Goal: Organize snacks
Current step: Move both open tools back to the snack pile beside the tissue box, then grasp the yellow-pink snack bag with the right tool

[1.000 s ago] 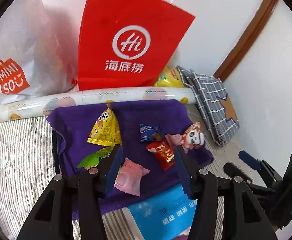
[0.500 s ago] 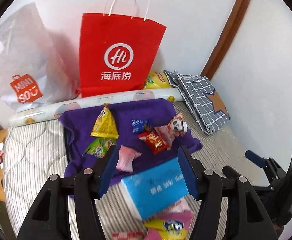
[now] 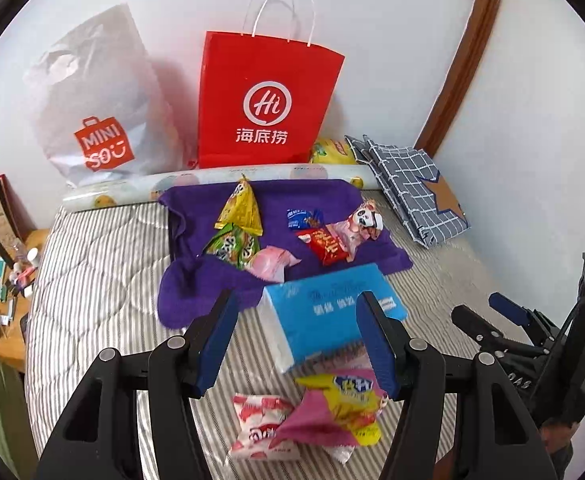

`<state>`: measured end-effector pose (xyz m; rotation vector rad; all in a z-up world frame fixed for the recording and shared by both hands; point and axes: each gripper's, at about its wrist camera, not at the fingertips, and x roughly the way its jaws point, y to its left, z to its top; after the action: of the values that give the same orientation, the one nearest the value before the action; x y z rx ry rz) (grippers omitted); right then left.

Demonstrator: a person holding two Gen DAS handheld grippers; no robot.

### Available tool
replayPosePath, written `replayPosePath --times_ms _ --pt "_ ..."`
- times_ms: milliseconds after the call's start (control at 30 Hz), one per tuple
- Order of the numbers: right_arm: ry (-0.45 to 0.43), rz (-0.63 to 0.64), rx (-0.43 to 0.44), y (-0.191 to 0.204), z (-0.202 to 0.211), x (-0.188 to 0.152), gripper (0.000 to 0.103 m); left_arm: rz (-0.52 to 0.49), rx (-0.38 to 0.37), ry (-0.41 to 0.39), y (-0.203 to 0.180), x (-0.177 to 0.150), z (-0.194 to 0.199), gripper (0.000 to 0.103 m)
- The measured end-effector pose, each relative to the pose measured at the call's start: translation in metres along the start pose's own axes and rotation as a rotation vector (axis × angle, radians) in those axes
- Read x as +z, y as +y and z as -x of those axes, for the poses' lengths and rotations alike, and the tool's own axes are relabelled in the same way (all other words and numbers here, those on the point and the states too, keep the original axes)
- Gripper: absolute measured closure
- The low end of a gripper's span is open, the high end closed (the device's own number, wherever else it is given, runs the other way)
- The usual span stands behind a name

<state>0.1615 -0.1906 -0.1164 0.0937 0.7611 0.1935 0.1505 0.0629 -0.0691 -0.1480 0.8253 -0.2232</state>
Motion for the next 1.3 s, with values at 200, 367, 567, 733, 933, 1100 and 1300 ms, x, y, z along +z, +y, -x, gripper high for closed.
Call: replayPosePath --times_ms 200,367,567,733,933,1100,1300 --pt "0.033 0.007 0.081 0.004 0.009 -0.008 0.013 0.020 -0.001 0.007 -0.001 -0.019 0.011 0.042" --pt "0.028 0.016 0.104 0.007 0.017 -0.014 0.013 0.040 0.011 0.000 0.001 -0.032 0.018 0.042" --pt "0.025 0.031 0.118 0.006 0.020 -0.023 0.013 0.075 0.050 0.025 0.018 -0.047 0.017 0.042" --pt "0.065 0.030 0.153 0.007 0.008 -0.037 0.013 0.128 0.046 0.055 0.034 -0.060 0.013 0.042" --pt "0.105 0.082 0.261 0.036 0.001 -0.050 0.013 0.160 0.036 0.087 0.045 -0.071 0.005 0.042" --pt "0.123 0.153 0.273 0.070 -0.014 -0.058 0.013 0.169 0.059 0.107 0.053 -0.078 0.000 0.042" --pt "0.197 0.188 0.276 0.094 -0.049 -0.069 0.013 0.190 0.082 0.134 0.072 -0.089 -0.004 0.042"
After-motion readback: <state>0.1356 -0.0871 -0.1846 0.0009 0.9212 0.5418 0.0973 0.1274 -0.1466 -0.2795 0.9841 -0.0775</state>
